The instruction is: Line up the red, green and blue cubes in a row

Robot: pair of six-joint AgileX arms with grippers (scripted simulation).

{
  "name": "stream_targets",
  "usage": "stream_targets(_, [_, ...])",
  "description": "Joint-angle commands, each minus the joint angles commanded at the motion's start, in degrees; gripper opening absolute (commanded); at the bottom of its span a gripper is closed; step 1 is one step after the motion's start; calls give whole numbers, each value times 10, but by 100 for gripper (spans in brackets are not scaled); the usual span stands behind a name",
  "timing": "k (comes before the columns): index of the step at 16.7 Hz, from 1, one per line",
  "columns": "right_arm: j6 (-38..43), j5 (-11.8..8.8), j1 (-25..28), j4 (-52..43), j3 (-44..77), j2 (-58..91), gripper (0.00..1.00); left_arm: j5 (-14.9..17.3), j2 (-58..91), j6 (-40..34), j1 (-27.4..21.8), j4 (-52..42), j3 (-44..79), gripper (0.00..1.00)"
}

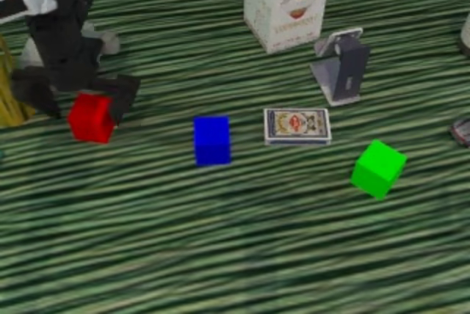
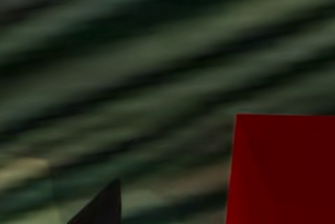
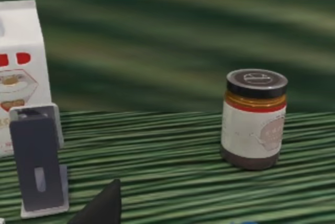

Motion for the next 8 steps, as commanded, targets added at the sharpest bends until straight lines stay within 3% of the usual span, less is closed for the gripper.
stream_targets(6, [0,0,0,0,0,0,100,0,10,0,0,28,-23,100])
stream_targets(8, [0,0,0,0,0,0,100,0,10,0,0,28,-23,85])
